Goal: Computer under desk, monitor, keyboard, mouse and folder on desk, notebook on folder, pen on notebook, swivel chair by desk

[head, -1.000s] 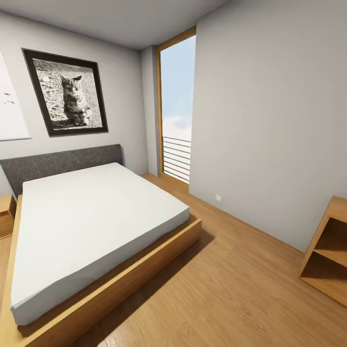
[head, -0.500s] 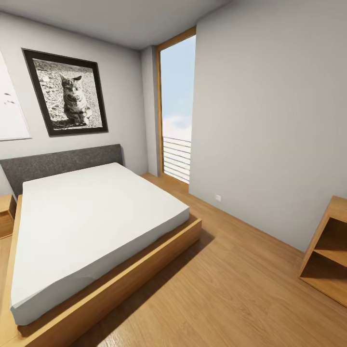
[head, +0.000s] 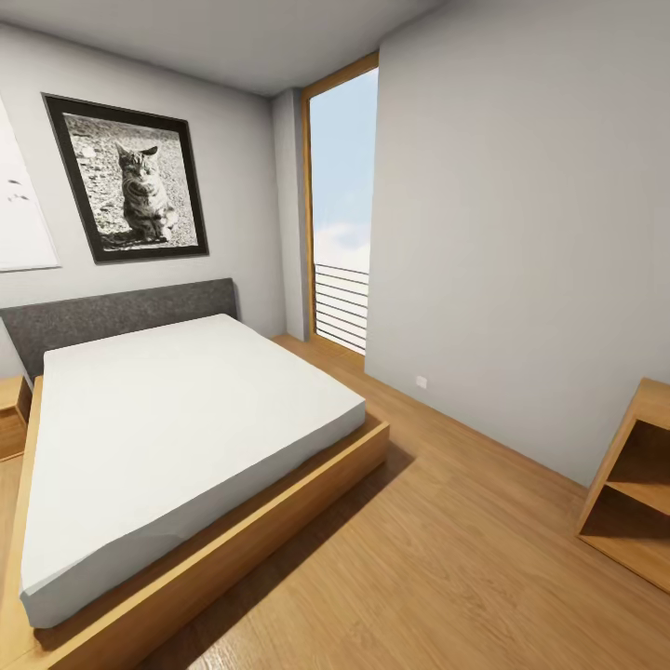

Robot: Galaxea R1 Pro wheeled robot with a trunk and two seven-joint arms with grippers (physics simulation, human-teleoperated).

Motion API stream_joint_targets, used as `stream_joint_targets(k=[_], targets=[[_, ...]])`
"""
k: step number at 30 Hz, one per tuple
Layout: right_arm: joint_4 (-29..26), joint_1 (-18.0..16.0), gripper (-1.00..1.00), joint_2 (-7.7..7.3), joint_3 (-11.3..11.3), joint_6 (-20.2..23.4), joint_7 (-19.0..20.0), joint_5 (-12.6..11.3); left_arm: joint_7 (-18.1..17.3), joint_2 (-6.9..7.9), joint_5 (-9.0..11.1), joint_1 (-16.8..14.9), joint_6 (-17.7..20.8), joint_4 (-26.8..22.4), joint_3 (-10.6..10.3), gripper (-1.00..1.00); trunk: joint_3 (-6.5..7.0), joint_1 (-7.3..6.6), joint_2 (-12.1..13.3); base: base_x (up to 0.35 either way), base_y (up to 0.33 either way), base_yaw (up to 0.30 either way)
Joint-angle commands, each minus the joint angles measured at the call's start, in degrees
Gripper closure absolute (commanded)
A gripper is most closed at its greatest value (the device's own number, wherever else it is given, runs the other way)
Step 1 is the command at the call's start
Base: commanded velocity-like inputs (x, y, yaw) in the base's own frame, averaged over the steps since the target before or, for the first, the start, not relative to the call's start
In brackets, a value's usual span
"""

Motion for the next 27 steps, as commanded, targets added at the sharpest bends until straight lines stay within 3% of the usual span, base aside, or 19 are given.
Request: stream_joint_targets(k=[1,15,20,27], targets=[[-0.01,-0.02,-1.00,0.00,-0.03,-0.02,0.04,-0.05,-0.01,0.00,0.05,0.00,-0.01,-0.02,0.01,-1.00,-0.04,0.00,-0.02,0.000,0.000,0.000],[-0.06,-0.13,-1.00,-0.11,-0.06,0.14,0.04,-0.02,-0.01,-0.01,0.18,0.00,-0.03,-0.09,0.01,-1.00,-0.04,0.00,-0.02,0.000,0.000,0.000],[-1.79,-1.78,-1.00,-0.81,-0.07,0.39,0.00,0.00,-0.43,-0.01,0.32,-0.76,-0.07,-1.29,0.05,-1.00,-0.04,0.00,-0.02,0.000,0.000,0.000],[-8.30,-3.58,-1.00,-2.63,-0.11,0.72,0.00,0.27,-0.65,-0.28,4.29,-3.19,0.72,-9.97,1.98,-1.00,-0.04,0.00,-0.02,0.000,0.000,0.000]])
